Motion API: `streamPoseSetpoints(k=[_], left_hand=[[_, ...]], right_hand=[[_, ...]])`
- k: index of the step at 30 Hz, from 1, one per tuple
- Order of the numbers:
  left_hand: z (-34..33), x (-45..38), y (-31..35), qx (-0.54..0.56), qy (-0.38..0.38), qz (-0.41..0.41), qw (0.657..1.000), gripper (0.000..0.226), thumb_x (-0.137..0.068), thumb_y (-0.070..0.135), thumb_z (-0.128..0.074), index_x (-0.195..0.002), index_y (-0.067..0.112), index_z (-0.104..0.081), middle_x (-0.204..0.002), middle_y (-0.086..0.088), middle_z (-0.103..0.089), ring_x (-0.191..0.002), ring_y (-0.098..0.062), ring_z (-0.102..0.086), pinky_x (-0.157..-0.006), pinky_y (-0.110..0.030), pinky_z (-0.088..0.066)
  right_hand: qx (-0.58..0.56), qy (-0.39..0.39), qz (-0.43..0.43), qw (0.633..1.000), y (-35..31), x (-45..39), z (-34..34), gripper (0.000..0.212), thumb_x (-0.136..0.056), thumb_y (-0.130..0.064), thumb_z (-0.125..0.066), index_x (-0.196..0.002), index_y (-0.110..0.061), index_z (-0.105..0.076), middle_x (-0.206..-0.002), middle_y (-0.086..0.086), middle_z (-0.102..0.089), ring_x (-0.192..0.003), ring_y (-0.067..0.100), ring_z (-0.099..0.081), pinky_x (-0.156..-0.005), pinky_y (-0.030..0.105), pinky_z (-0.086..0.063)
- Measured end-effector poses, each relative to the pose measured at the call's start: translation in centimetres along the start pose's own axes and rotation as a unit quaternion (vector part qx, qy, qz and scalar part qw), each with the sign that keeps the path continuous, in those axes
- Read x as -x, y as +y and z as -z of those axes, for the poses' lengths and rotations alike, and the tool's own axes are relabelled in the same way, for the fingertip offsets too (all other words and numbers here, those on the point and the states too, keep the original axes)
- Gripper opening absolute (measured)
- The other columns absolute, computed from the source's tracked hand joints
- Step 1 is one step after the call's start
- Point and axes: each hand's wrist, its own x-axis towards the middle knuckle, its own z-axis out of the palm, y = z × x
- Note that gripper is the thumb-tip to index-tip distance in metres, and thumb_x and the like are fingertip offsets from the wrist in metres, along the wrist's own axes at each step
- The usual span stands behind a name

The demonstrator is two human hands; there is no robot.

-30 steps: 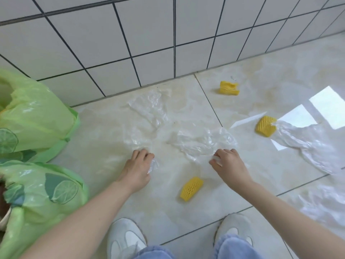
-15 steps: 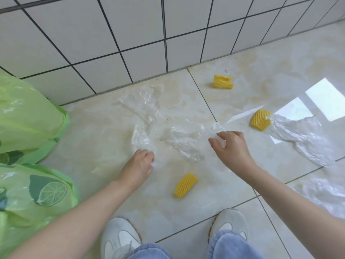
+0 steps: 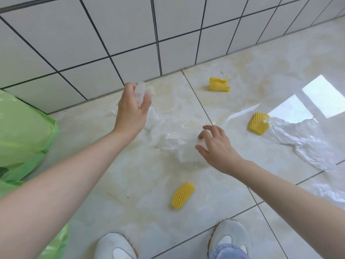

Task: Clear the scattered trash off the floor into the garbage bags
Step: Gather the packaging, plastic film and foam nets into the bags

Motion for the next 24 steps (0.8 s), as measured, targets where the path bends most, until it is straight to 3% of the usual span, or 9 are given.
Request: streamPoseSetpoints(k=[3,7,10,12,14,17,21,24], left_hand=[[-1.6,-0.8,-1.3,-0.031,-0.083,0.070,0.994,0.057,-0.086,0.023,-0.063,-0.132,0.012,-0.032,-0.123,-0.008,-0.041,-0.099,-0.015,-0.039,-0.082,-0.022,-0.030],[-2.9,-1.2,-3.5,-0.096,-0.196,0.130,0.967,0.066,-0.089,0.009,-0.054,-0.144,0.019,-0.020,-0.136,-0.013,-0.030,-0.101,-0.022,-0.040,-0.082,-0.028,-0.034],[-3.7,-1.6,-4.9,-0.195,-0.186,0.088,0.959,0.059,-0.091,0.006,-0.045,-0.144,0.020,-0.024,-0.139,-0.013,-0.032,-0.119,-0.033,-0.038,-0.092,-0.039,-0.034],[-4.0,-2.0,-6.0,-0.281,-0.189,0.058,0.939,0.062,-0.092,0.016,-0.047,-0.147,0.026,-0.020,-0.147,-0.007,-0.028,-0.131,-0.035,-0.027,-0.100,-0.047,-0.028],[-4.3,-2.4,-7.1,-0.316,-0.229,0.073,0.918,0.072,-0.093,0.035,-0.049,-0.149,0.036,-0.005,-0.158,0.003,-0.009,-0.142,-0.036,-0.009,-0.107,-0.056,-0.018],[-4.7,-2.6,-8.5,-0.317,-0.290,0.113,0.896,0.079,-0.091,0.052,-0.048,-0.146,0.046,0.008,-0.159,0.012,0.010,-0.145,-0.038,0.005,-0.109,-0.064,-0.012],[-5.6,-1.3,-9.4,-0.315,-0.259,0.084,0.909,0.057,-0.094,0.043,-0.046,-0.145,0.039,-0.022,-0.160,0.008,-0.005,-0.144,-0.038,-0.001,-0.108,-0.058,-0.018],[-6.2,0.1,-10.2,-0.280,-0.172,-0.015,0.945,0.034,-0.089,0.014,-0.047,-0.122,0.010,-0.054,-0.140,-0.013,-0.047,-0.136,-0.039,-0.032,-0.109,-0.049,-0.028]], right_hand=[[0.042,-0.087,-0.008,0.995,0.0,0.1,-1.2,0.074,-0.088,-0.048,-0.056,-0.145,-0.015,-0.022,-0.151,0.008,-0.020,-0.142,0.033,-0.015,-0.115,0.044,-0.019],[0.072,-0.127,-0.007,0.989,0.1,0.9,-2.4,0.094,-0.084,-0.053,-0.058,-0.150,-0.019,-0.001,-0.155,0.004,-0.010,-0.144,0.034,-0.006,-0.116,0.049,-0.012],[0.102,-0.112,0.012,0.988,0.7,1.4,-3.3,0.092,-0.082,-0.050,-0.061,-0.151,-0.018,-0.007,-0.152,0.006,-0.021,-0.141,0.035,-0.017,-0.114,0.051,-0.018],[0.118,-0.081,0.019,0.990,1.1,1.4,-3.8,0.092,-0.077,-0.046,-0.067,-0.149,-0.012,-0.020,-0.138,0.008,-0.042,-0.129,0.037,-0.038,-0.106,0.052,-0.032],[0.129,-0.037,0.019,0.991,1.6,1.1,-4.2,0.090,-0.069,-0.040,-0.072,-0.143,-0.007,-0.033,-0.113,0.007,-0.057,-0.108,0.035,-0.055,-0.091,0.048,-0.046],[0.134,-0.011,0.003,0.991,2.2,0.6,-4.8,0.073,-0.072,-0.029,-0.071,-0.136,-0.009,-0.042,-0.097,0.005,-0.060,-0.091,0.034,-0.058,-0.077,0.045,-0.048],[0.118,-0.027,-0.025,0.992,1.9,-0.1,-4.3,0.078,-0.074,-0.003,-0.059,-0.137,-0.026,-0.020,-0.094,-0.001,-0.049,-0.086,0.028,-0.050,-0.075,0.040,-0.041],[-0.018,-0.036,-0.053,0.998,1.8,-0.5,-3.0,0.071,-0.081,0.004,-0.039,-0.138,-0.034,-0.023,-0.096,0.001,-0.039,-0.087,0.027,-0.045,-0.077,0.037,-0.043]])
